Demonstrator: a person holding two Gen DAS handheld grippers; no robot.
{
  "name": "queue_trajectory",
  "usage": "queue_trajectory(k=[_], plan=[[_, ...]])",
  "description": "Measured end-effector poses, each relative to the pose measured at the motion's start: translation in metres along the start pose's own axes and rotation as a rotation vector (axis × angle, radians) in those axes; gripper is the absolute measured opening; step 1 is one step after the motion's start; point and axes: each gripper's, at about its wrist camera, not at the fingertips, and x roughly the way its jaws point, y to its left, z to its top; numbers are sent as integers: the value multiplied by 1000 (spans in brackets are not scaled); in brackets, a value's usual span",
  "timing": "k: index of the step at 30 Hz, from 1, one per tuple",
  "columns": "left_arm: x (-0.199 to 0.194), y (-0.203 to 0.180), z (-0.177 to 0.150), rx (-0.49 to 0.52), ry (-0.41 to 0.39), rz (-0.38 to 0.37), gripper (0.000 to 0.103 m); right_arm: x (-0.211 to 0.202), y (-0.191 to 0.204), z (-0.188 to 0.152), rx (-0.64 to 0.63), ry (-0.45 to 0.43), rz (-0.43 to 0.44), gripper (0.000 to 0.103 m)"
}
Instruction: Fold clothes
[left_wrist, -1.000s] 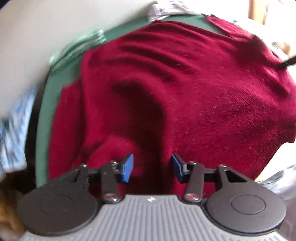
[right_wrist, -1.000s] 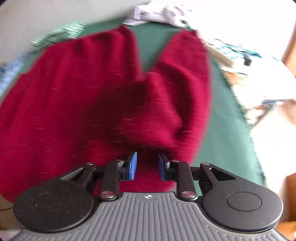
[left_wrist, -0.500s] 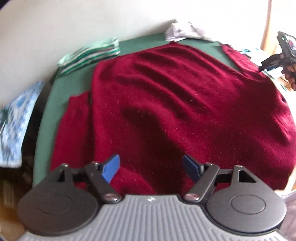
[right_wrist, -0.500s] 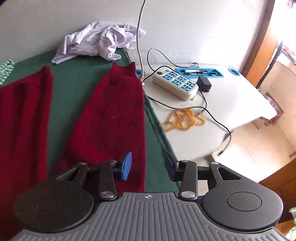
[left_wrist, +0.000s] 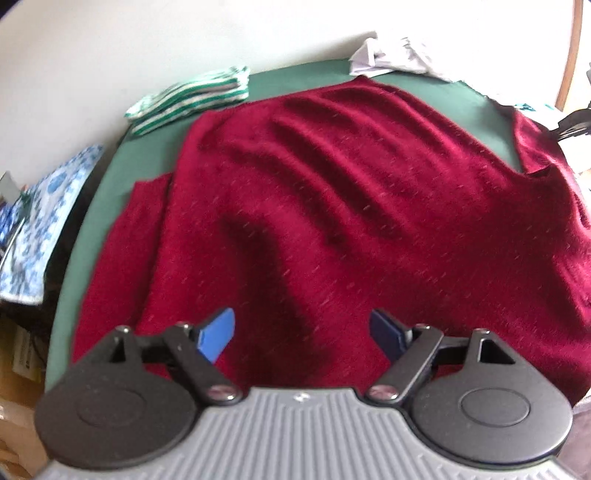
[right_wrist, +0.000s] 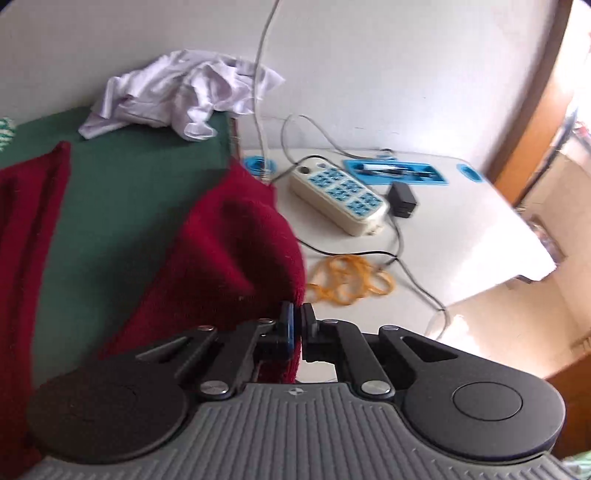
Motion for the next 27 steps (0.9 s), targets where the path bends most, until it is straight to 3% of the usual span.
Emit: queue_trajectory(k=[1, 3, 4, 6, 8, 11, 14, 17, 18, 20, 22, 25, 26, 27], plan=[[0, -4, 3, 7, -5, -1, 84, -4, 0, -3, 3, 7, 43, 28], [1, -13, 9, 20, -15, -3, 84, -23, 2, -10, 2, -19, 10, 45], [0, -17, 10, 29, -21, -7, 85, -35, 4, -15, 0, -34, -31, 46], [-5, -24, 9, 45, -31, -18, 86, -65, 11, -30, -18, -59, 64, 43], [-4, -27, 4, 45, -14, -9, 85, -93, 27, -50, -56, -48, 242, 39], [3, -24, -5, 20, 34, 18, 78, -105, 57, -78, -143, 33, 445, 32], [8, -13, -20, -5, 96, 84, 79, -91, 62, -96, -167, 129, 394, 29], [-1, 11, -35, -39, 118, 156, 80, -87, 46, -91, -118, 148, 331, 31], [-7, 21, -35, -58, 106, 162, 80, -91, 48, -85, -105, 125, 315, 37], [-15, 38, -26, -87, 57, 150, 78, -101, 52, -73, -81, 61, 289, 38], [-14, 48, -5, -82, -14, 122, 78, -111, 70, -54, -79, -16, 337, 37], [6, 60, 26, -75, -96, 53, 77, -95, 115, -24, -71, -30, 500, 31], [23, 62, 34, -69, -91, 33, 70, -83, 135, -17, -79, -21, 533, 29], [42, 64, 39, -60, -66, 21, 52, -68, 156, -12, -97, 0, 530, 24]])
